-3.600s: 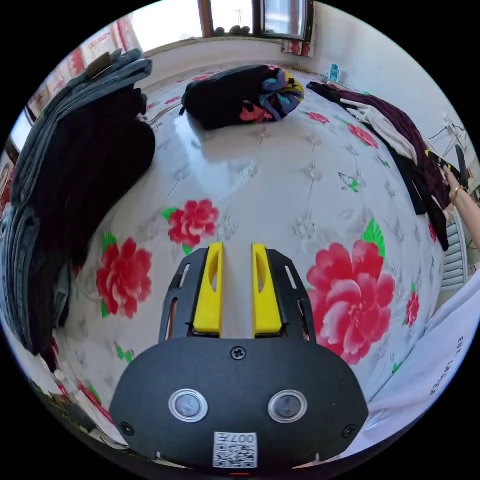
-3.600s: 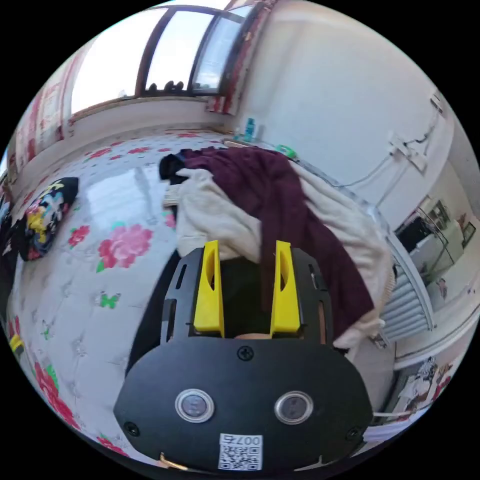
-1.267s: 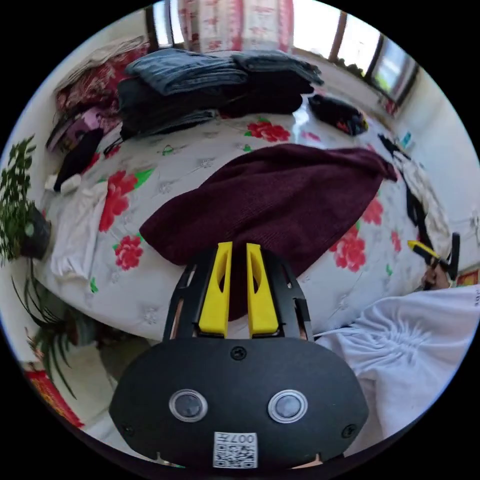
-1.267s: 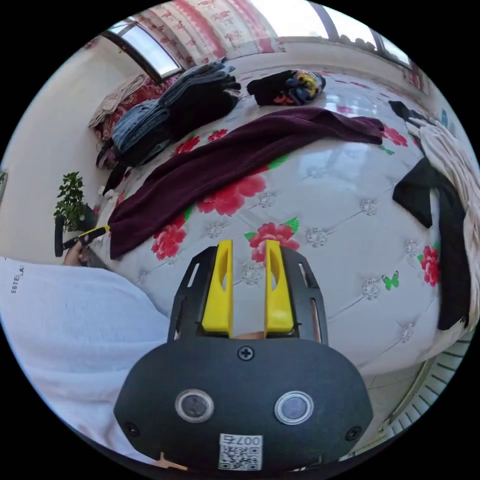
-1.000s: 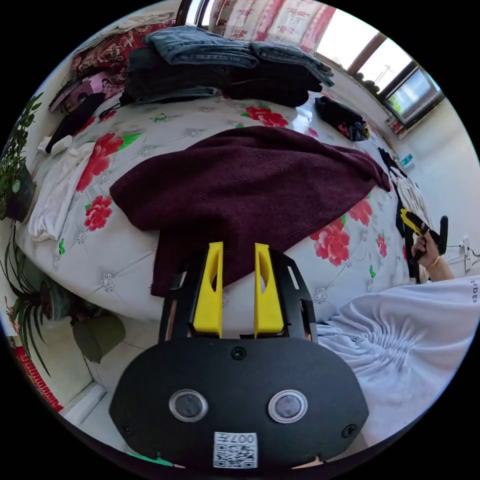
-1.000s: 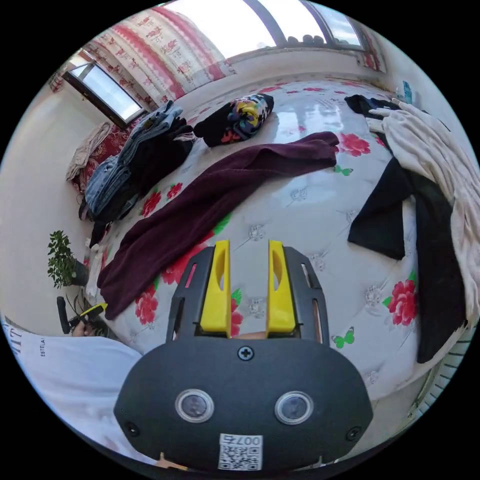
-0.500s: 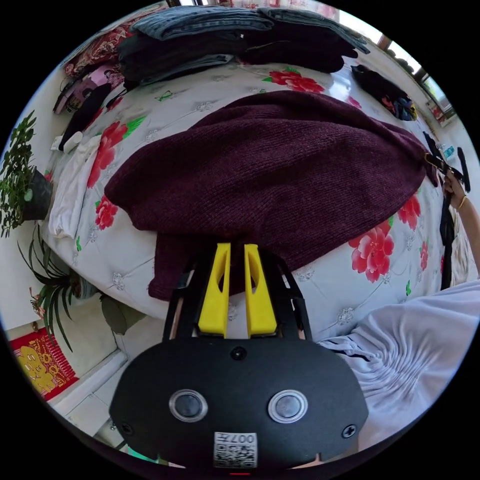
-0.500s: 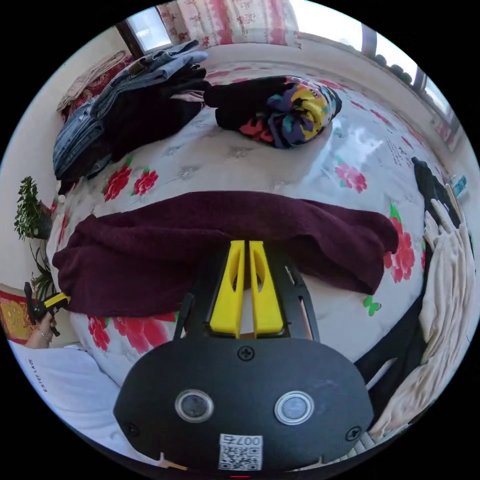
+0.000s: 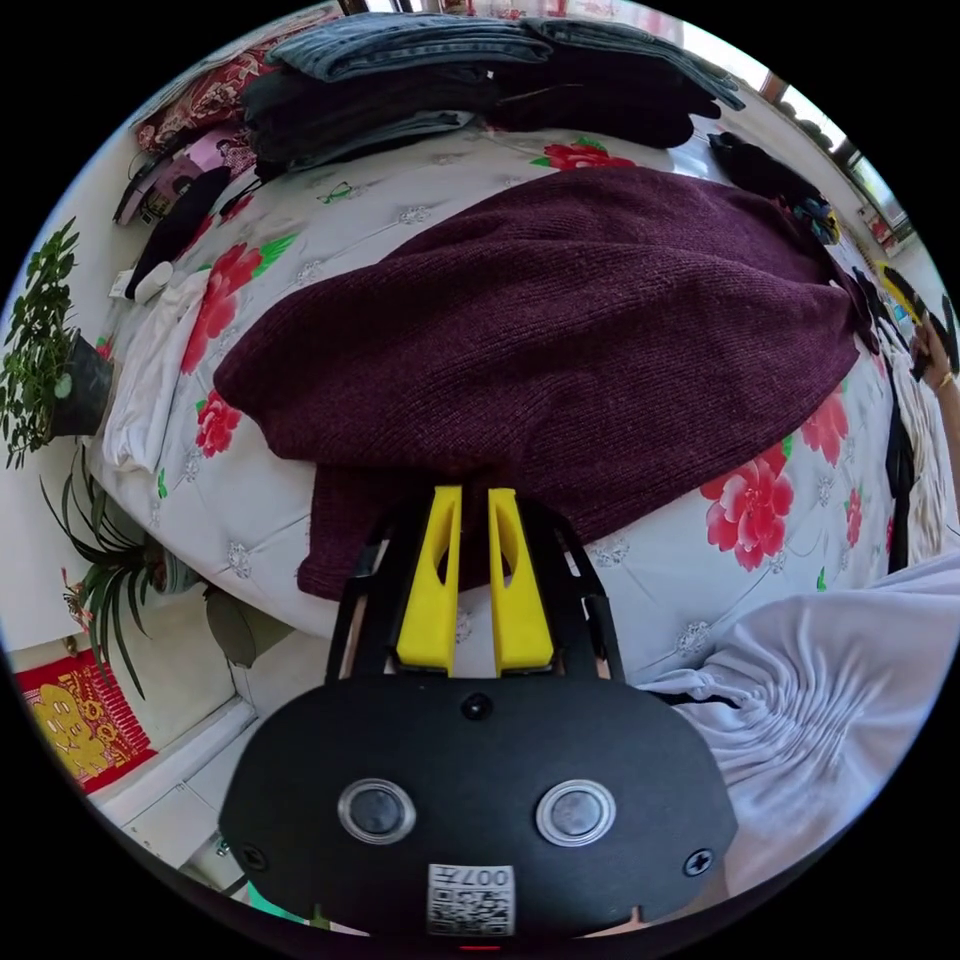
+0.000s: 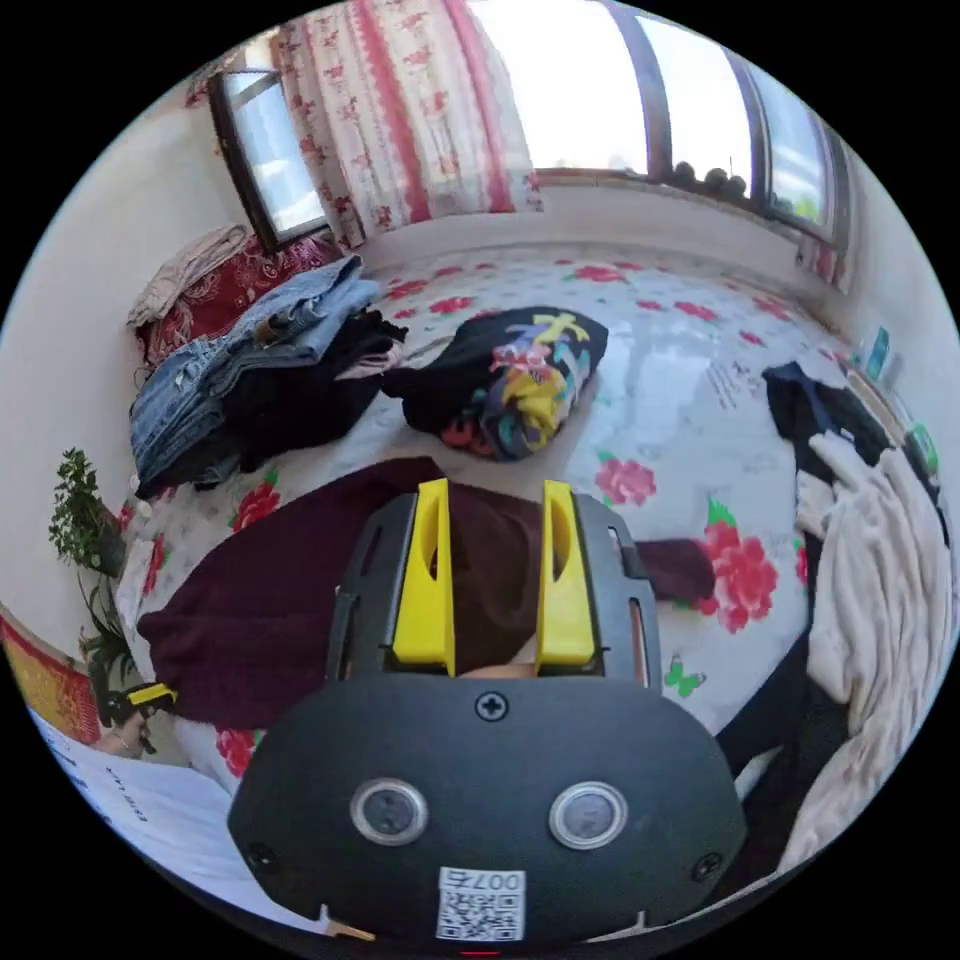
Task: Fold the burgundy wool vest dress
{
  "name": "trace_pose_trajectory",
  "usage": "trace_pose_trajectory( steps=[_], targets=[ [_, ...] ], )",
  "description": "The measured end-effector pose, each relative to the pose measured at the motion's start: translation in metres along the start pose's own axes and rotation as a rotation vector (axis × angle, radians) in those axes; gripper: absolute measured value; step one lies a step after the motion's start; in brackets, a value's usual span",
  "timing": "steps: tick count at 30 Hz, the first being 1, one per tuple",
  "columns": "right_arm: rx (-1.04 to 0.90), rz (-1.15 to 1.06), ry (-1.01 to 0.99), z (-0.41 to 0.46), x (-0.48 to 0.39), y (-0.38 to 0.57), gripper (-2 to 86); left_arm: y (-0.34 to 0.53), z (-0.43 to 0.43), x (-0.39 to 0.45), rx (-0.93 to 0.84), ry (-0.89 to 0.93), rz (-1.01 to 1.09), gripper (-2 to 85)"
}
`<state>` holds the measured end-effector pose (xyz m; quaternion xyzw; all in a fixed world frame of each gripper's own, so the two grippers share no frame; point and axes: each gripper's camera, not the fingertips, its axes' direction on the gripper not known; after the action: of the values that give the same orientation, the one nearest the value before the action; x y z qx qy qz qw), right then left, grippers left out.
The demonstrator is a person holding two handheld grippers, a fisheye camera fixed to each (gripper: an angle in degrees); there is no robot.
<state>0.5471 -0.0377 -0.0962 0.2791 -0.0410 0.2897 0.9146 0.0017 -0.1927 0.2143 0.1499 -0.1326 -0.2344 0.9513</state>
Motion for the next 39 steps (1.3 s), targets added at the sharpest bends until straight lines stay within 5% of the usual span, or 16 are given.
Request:
trace_pose_trajectory(
  steps=[6, 11, 16, 22, 29, 35, 39],
  targets=[
    [-0.078, 0.154, -0.269, 0.031, 0.041, 0.093, 7.9, -0.01, -0.034, -0.025, -0.001, 0.039, -0.054, 3.6],
    [-0.122, 0.203, -0.221, 0.04, 0.04, 0.077, 2.4, -0.022, -0.072, -0.073, -0.018, 0.194, -0.14, 0.7],
    [0.17, 0.116, -0.466, -0.078, 0.029, 0.048, 0.1, -0.018, -0.186, -0.12, 0.288, 0.372, -0.189, -0.3],
    [0.356, -0.099, -0.406, -0.255, -0.006, 0.099, -0.2, 0.025, -0.323, -0.155, 0.555, 0.469, -0.073, -0.4],
    [0.297, 0.106, -0.349, -0.322, 0.029, 0.211, -0.3, 0.083, -0.338, -0.203, 0.474, 0.523, -0.103, -0.4],
    [0.01, 0.27, -0.365, -0.236, 0.037, 0.175, -0.3, -0.018, -0.261, -0.236, 0.301, 0.778, -0.304, -0.7],
    [0.24, 0.244, -0.412, -0.286, 0.011, 0.097, -0.3, -0.091, -0.349, -0.24, 0.475, 0.827, -0.252, -0.7]
  ],
)
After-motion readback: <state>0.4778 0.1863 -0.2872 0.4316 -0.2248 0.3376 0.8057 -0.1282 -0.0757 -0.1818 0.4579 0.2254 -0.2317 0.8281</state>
